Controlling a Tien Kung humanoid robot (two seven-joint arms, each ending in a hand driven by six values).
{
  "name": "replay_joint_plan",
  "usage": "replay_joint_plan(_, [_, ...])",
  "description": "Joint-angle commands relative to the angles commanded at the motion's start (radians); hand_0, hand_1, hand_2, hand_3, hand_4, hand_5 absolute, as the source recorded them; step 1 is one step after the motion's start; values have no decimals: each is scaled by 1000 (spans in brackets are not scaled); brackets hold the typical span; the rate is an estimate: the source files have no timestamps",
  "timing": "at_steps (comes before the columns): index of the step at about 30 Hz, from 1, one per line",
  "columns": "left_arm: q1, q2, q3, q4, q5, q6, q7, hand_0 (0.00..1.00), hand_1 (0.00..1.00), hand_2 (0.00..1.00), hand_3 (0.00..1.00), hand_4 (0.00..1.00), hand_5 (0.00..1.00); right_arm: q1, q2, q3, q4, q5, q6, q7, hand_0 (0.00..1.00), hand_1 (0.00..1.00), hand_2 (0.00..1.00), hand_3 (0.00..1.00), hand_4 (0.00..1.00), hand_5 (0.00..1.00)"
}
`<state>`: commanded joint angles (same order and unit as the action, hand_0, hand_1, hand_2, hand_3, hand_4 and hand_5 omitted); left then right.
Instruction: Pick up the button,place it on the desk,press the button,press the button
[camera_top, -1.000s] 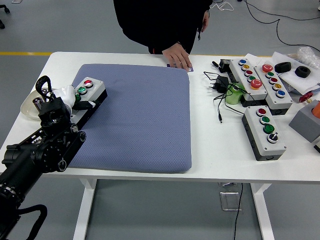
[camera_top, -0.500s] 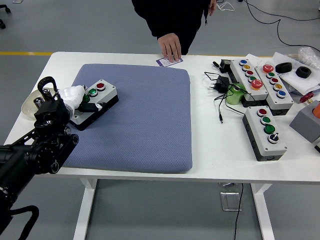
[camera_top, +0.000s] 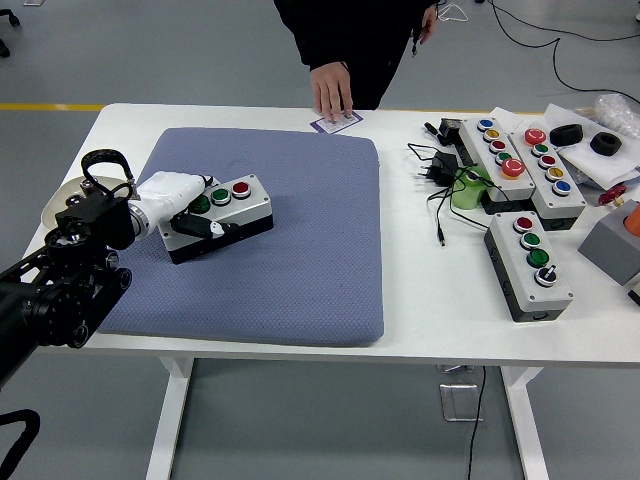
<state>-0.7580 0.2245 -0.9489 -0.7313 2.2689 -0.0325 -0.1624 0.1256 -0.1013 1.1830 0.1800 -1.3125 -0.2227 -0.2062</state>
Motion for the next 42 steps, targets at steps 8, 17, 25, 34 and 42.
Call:
replay_joint_plan(8, [-31,73,149,-78,-45,171,-145,77,83,141,220,2,2,-4,1,1,0,-5,0,-2,749,691,710,581,182,131])
replay_joint_plan(17, [-41,110,276,-171,-94,194,-168,69,79,140,218,2,2,-11,1,2,0,-6,0,-3,748,691,710,581,183,130])
replay_joint_plan(25, [-45,92,310,-121,-120,157,-156,71,80,141,220,2,2,-12,1,-2,0,-3,0,-2,748,691,710,580,182,130])
replay_joint_plan(34, [-41,94,304,-130,-60,122,-162,425,369,402,519,464,2,-10,1,-3,0,-3,2,-1,749,691,710,580,183,130])
replay_joint_plan(42, [-27,95,268,-149,0,23,-131,526,655,749,837,823,16,-9,1,-3,0,-4,3,-2,749,691,710,580,183,131])
